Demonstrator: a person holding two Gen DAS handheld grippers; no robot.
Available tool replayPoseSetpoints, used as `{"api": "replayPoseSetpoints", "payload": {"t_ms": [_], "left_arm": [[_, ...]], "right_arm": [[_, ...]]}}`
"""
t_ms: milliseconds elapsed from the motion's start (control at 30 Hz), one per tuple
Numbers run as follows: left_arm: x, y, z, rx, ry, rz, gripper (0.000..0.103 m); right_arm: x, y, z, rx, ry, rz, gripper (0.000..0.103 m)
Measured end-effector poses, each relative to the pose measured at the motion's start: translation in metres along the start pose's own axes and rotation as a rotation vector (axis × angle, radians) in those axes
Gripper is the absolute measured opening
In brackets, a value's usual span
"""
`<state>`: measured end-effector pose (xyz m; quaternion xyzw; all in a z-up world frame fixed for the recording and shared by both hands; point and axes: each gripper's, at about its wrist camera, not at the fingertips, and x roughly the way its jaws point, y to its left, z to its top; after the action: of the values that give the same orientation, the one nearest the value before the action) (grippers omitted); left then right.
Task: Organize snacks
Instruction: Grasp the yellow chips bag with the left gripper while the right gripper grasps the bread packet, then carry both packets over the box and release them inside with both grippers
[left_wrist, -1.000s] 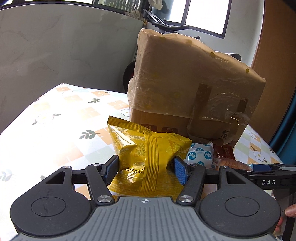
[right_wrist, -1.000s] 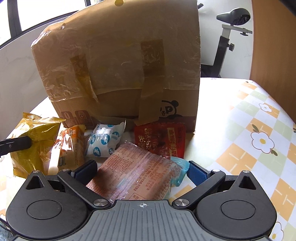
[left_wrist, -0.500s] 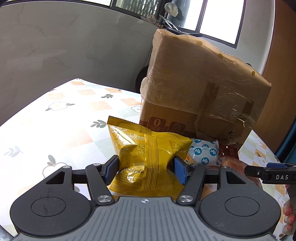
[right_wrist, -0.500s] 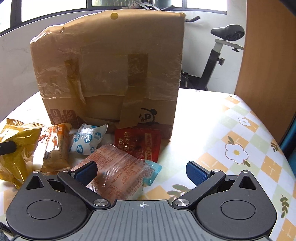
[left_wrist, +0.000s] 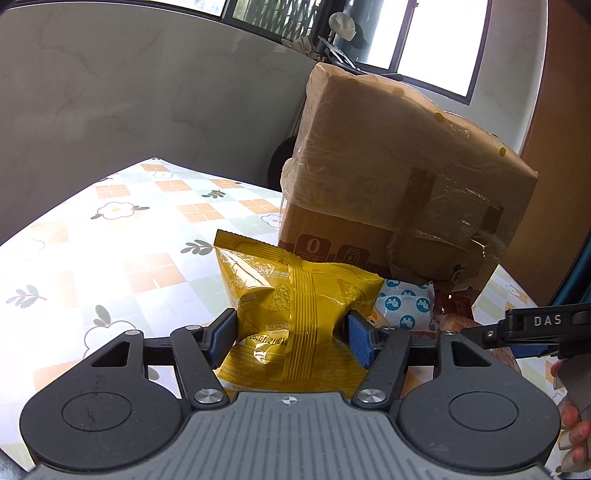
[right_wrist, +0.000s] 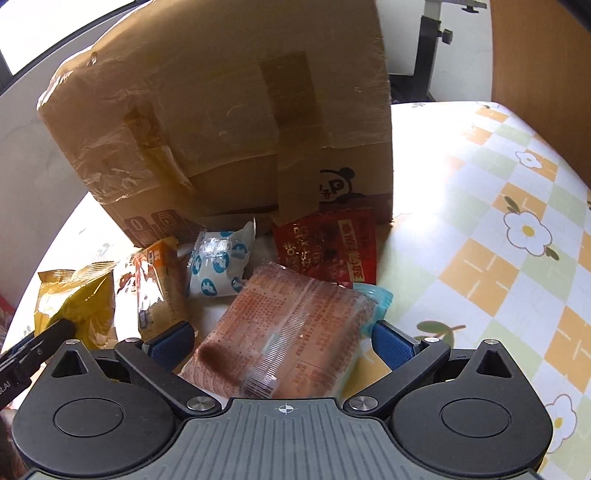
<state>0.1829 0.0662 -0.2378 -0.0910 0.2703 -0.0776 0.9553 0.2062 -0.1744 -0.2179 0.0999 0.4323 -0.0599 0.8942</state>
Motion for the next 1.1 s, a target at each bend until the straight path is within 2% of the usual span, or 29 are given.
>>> {"api": "replayPoseSetpoints", "payload": {"t_ms": [100, 233, 300, 367, 467, 1000, 1100], "left_arm": [[-0.001, 0.000, -0.001, 0.001, -0.002, -0.002, 0.066], [-0.001, 0.000, -0.002, -0.002, -0.004, -0.002, 0.066], [-0.001, 0.000, -0.002, -0.003, -0.004, -0.003, 0.066], [0.000, 0.000, -0.003, -0.002, -0.004, -0.001, 0.066], [0.000, -0.002, -0.003, 0.001, -0.003, 0.006, 0.068], [0.009, -0.008, -0.004, 0.023, 0.014, 0.022, 0.077], [0.007, -0.008, -0.004, 0.025, 0.003, 0.003, 0.069]], "right_arm": [[0.009, 0.010, -0.001, -0.085, -0.011, -0.054, 0.103], [0.013, 0.010, -0.008, -0.170, -0.062, -0.072, 0.099], [0.009, 0.005, -0.012, -0.175, -0.091, -0.076, 0.095], [0.004, -0.001, -0.017, -0.171, -0.123, -0.087, 0.081], [-0.001, -0.008, -0.022, -0.166, -0.149, -0.086, 0.077], [-0.006, -0.020, -0.035, -0.151, -0.208, -0.037, 0.075], [-0.007, -0.021, -0.035, -0.142, -0.213, -0.029, 0.074]]}}
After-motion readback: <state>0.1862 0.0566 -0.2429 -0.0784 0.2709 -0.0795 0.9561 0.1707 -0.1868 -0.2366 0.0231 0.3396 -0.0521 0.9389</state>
